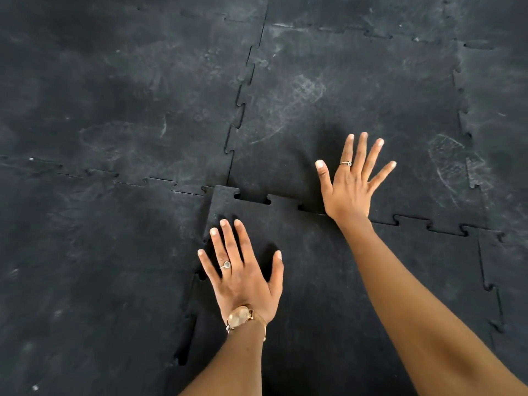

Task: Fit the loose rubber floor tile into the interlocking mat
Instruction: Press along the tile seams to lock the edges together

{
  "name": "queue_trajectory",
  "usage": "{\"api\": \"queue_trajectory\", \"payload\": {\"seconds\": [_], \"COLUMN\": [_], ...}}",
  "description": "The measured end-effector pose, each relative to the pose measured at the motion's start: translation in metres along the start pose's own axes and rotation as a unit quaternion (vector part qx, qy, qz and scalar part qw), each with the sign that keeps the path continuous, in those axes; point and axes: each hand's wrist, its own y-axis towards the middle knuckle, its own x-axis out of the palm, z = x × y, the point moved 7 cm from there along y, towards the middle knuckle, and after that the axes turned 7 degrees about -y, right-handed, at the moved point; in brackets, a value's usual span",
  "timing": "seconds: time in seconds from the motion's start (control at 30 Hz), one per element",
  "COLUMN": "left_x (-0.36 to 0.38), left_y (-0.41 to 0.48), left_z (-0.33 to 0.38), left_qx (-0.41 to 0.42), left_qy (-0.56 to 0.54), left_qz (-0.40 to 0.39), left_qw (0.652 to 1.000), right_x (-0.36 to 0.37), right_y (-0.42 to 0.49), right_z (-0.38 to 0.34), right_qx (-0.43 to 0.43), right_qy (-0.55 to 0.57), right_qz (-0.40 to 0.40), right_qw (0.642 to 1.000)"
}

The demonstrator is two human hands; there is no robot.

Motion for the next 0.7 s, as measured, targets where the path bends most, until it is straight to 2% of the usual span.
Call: {"api": "queue_trajectory", "payload": {"seconds": [0.07, 0.13, 0.2, 0.23, 0.27, 0.3, 0.33, 0.4, 0.47, 0.7], "left_x": [0.000, 0.000, 0.000, 0.000, 0.000, 0.000, 0.001, 0.002, 0.002, 0.003], "left_y": [0.000, 0.001, 0.001, 0.000, 0.000, 0.000, 0.000, 0.000, 0.001, 0.001], "left_z": [0.001, 0.001, 0.002, 0.002, 0.001, 0.000, -0.001, -0.001, 0.000, 0.000], "left_qx": [-0.004, -0.005, -0.003, -0.002, -0.001, -0.001, -0.003, -0.001, 0.000, -0.001], "left_qy": [-0.002, -0.003, -0.005, -0.008, -0.009, -0.007, -0.003, 0.001, 0.002, 0.006], "left_qz": [-0.006, -0.006, -0.003, -0.001, 0.003, 0.006, 0.007, 0.008, 0.008, 0.003], "left_qw": [1.000, 1.000, 1.000, 1.000, 1.000, 1.000, 1.000, 1.000, 1.000, 1.000], "right_x": [-0.019, -0.060, -0.100, -0.108, -0.104, -0.086, -0.055, 0.003, 0.026, 0.030], "right_y": [-0.003, 0.002, 0.002, 0.001, 0.000, -0.003, -0.008, -0.018, -0.012, -0.008], "right_z": [-0.015, -0.048, -0.081, -0.093, -0.102, -0.109, -0.112, -0.103, -0.098, -0.098], "right_qx": [-0.003, -0.067, -0.125, -0.132, -0.133, -0.130, -0.118, -0.087, -0.074, -0.050], "right_qy": [0.084, 0.171, 0.207, 0.202, 0.184, 0.142, 0.080, -0.009, -0.020, -0.034], "right_qz": [0.004, 0.096, 0.231, 0.270, 0.270, 0.220, 0.136, 0.003, -0.010, -0.018], "right_qw": [0.996, 0.978, 0.943, 0.932, 0.936, 0.957, 0.980, 0.996, 0.997, 0.998]}}
